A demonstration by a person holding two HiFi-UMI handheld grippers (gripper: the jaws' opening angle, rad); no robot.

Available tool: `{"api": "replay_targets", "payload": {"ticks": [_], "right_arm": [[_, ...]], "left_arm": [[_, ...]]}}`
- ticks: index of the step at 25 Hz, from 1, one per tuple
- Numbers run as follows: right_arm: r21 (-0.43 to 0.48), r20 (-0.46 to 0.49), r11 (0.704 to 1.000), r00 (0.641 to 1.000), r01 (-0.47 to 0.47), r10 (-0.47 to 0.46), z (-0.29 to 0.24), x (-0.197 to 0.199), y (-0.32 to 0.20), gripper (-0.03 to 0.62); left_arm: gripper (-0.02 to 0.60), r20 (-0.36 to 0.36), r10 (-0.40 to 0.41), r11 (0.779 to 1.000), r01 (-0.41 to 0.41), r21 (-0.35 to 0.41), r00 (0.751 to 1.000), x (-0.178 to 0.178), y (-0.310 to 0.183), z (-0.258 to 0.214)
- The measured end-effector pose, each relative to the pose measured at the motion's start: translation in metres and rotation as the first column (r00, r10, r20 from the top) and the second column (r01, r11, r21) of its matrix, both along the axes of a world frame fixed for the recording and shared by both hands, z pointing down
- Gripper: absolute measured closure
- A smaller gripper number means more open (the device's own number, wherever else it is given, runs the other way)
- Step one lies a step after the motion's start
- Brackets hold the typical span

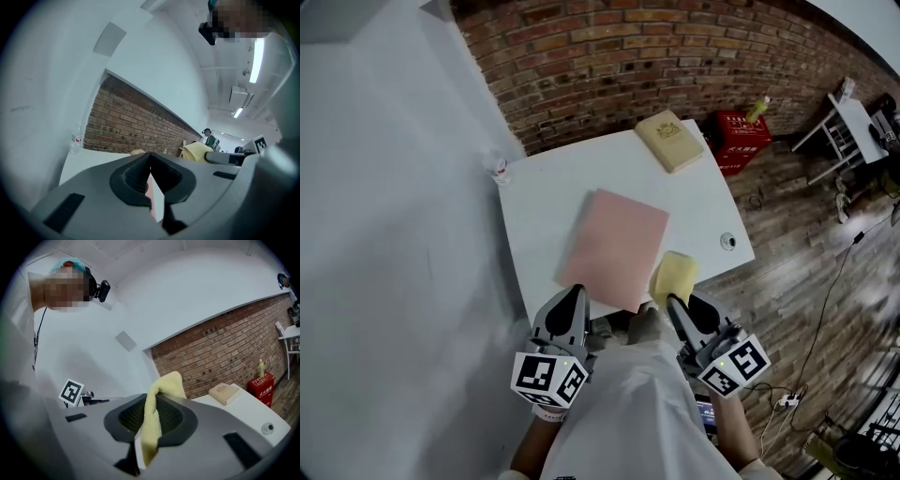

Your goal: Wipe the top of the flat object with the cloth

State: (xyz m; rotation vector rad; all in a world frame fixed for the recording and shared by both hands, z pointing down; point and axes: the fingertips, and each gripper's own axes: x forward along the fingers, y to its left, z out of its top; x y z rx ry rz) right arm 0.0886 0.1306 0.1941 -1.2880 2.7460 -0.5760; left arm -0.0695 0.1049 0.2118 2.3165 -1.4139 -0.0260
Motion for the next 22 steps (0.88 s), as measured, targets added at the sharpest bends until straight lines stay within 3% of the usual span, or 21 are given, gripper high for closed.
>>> {"api": "replay_targets", "payload": {"ticks": [8,16,22], "right_arm": [[0.003,-0.079,1.000,0.997,-0.018,0.018,0.014,0.005,-0.032,0.531],[-0.014,-0.143,0.999,0.989,-0.036,0.034,0.038,0.024,-0.073,0.533],[-0.032,-0.256,0.999,0.966,0.016,-0.023,0.062,0.028,-0.107,0.539]], "left_arm": [[0.563,0.039,0.076,0.995,-0.073,-0.070,0.996,0.010,-0.022,0.025],[0.563,0.092,0.106,0.979,-0.088,-0.183,0.990,0.020,-0.043,0.072],[0.563,0.113,0.134,0.959,-0.100,-0.264,0.984,0.022,-0.058,0.123]]}}
